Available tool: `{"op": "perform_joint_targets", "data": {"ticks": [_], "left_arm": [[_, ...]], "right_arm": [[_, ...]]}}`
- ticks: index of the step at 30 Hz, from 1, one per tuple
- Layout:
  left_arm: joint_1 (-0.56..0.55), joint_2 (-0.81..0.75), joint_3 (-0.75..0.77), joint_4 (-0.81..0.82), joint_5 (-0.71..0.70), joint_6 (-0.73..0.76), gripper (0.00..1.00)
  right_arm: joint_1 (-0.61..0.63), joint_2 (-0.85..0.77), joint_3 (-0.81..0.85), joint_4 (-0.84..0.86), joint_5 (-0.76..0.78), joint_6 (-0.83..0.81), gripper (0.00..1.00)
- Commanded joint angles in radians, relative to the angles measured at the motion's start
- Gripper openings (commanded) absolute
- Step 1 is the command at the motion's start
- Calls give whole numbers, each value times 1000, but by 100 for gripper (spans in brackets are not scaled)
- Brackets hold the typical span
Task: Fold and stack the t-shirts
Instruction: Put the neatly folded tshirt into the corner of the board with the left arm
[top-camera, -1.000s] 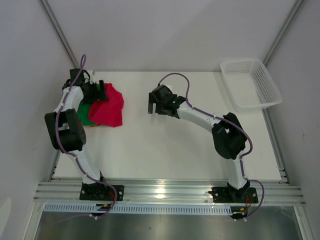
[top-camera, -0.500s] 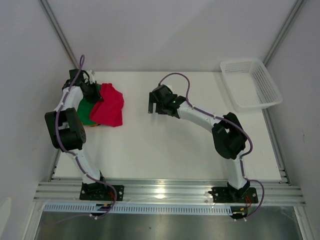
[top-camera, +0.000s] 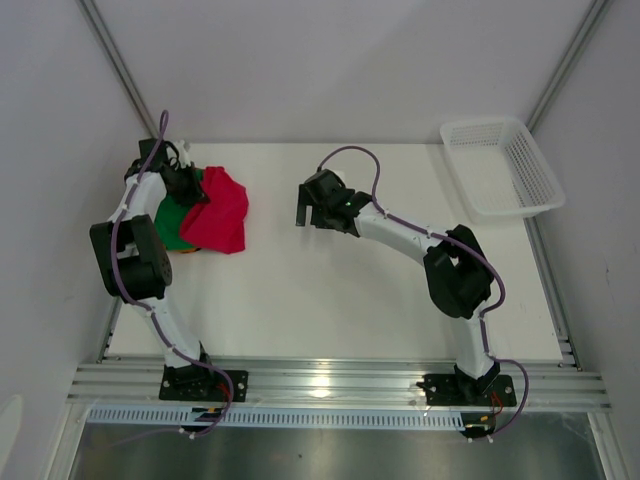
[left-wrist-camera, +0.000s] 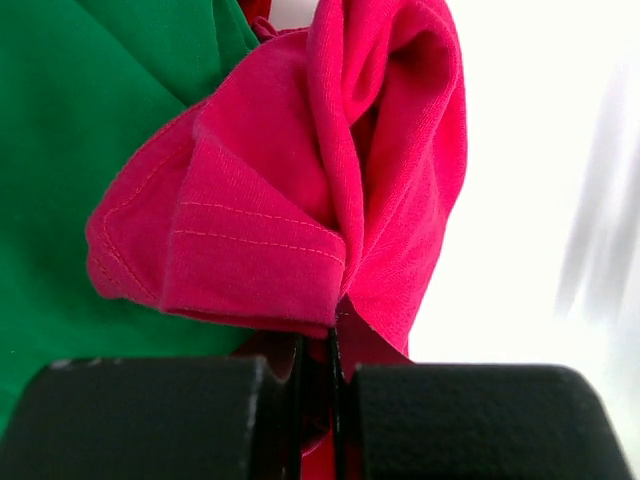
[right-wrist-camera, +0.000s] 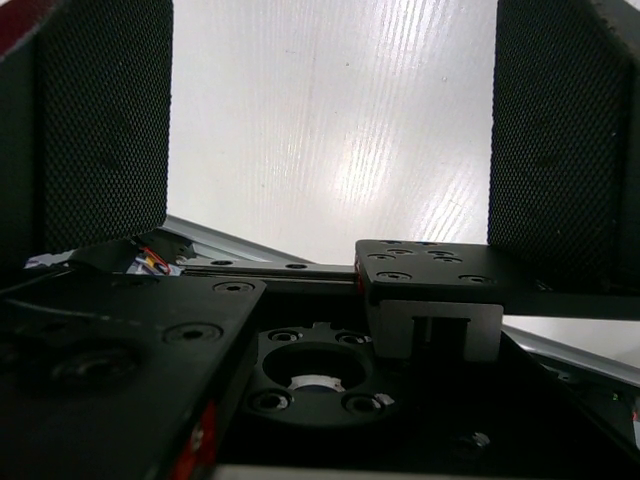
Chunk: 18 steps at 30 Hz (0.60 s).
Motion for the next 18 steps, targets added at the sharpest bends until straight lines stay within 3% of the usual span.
{"op": "perform_joint_targets", "data": {"ticks": [1,10,18], "left_arm": [[-3,-65,57,-1,-2,-17,1],[-3,-128,226,-77,-78,3,1],[-3,-172,239,-94,-134,22,1]], "right_arm": [[4,-8,5,28,0,16,97],[18,1,-13,40,-18,32,97],[21,-5,-30,43,-23,38,97]]}}
